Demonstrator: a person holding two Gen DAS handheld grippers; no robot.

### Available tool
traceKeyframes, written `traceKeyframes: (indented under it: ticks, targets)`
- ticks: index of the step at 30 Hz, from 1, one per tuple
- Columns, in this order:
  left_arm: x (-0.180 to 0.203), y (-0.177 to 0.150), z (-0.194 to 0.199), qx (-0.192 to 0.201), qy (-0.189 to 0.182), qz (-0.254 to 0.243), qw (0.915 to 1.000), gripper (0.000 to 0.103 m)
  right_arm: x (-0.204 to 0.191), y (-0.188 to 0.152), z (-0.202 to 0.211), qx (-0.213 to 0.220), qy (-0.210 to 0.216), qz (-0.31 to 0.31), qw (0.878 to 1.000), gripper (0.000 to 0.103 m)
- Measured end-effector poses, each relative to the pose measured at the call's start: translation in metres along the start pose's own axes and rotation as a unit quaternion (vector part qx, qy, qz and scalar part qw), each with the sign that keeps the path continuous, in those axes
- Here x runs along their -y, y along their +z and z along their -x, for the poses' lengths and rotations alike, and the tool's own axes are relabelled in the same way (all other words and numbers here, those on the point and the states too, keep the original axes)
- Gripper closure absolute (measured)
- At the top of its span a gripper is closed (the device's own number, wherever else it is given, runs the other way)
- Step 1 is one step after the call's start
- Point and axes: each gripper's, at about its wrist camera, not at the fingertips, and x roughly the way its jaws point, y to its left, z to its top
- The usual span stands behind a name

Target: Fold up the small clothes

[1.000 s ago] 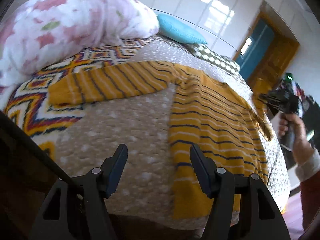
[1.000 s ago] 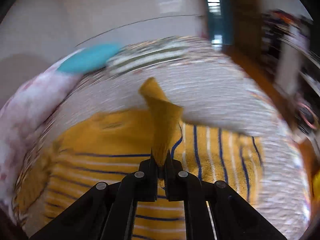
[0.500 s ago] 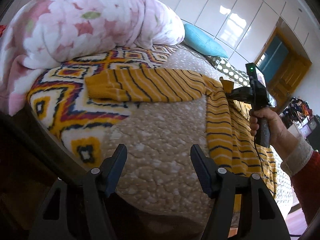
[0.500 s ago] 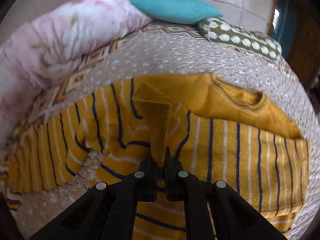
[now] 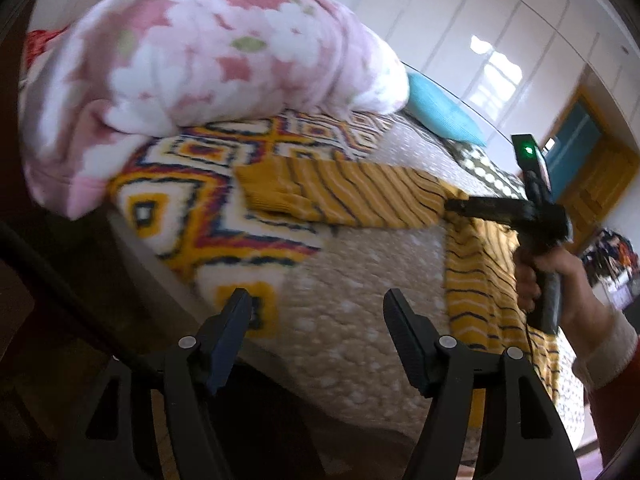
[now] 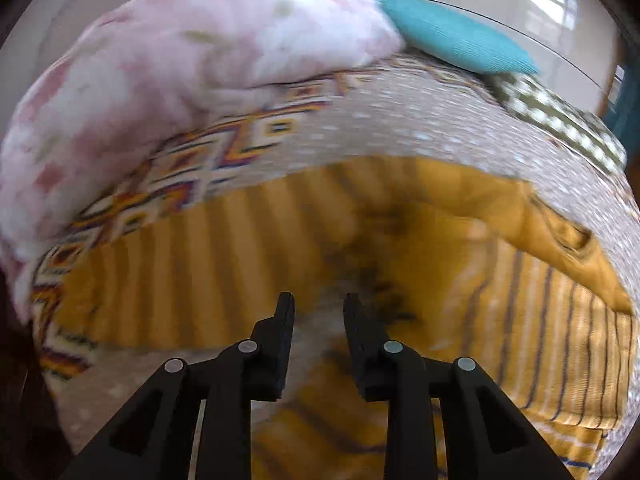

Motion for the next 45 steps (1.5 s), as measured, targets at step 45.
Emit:
traceKeyframes:
  ticks: [45]
  targets:
    - [0.08, -0.007, -0.027, -0.047, -0.025, -0.078, 0.9955, 0.033, 0.269, -0.047, 0.094, 0.017, -0.173, -0.266, 0.948, 0.097]
